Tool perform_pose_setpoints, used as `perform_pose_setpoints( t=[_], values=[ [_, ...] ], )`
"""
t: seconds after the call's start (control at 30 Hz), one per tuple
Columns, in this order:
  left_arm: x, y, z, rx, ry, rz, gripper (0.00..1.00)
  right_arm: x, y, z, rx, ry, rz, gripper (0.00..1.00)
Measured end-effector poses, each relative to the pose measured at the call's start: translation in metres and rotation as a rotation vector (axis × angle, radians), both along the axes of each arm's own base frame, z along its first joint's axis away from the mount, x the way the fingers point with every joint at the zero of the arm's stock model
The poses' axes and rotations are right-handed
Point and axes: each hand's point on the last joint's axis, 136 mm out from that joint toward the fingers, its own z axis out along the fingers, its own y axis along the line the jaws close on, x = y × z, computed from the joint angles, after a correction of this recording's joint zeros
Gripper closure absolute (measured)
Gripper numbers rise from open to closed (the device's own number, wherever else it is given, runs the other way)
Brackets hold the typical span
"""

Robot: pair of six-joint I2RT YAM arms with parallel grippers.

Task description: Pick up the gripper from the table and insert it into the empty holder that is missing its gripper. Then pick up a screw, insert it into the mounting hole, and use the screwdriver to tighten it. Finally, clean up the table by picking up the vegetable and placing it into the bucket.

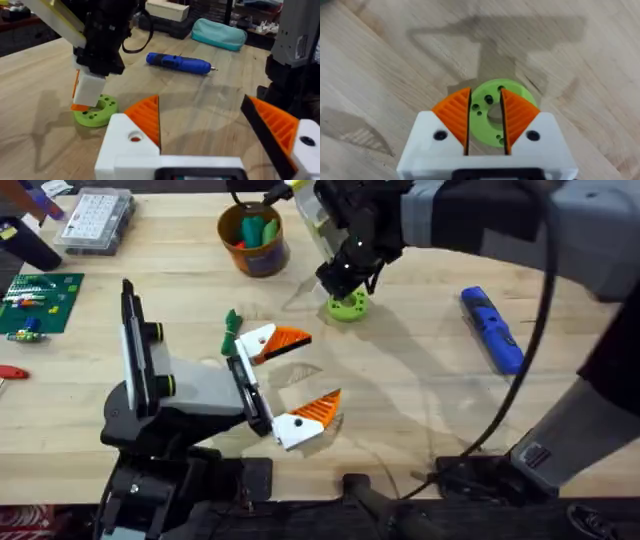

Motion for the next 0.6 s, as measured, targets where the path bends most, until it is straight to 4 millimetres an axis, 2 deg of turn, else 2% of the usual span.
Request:
perform_pose_setpoints(
  t=[0.2,0.6],
  values=[
    [0.0,0.0,0.0,0.0,0.0,0.0,0.014,-0.001,-0.001,-0.016,-0.021,0.029,0.0,0.656],
    [0.0,0.0,0.0,0.0,0.0,0.0,0.013,-0.003,-0.002,-0.018,-0.029,0.039,0.001,0.656]
  ],
)
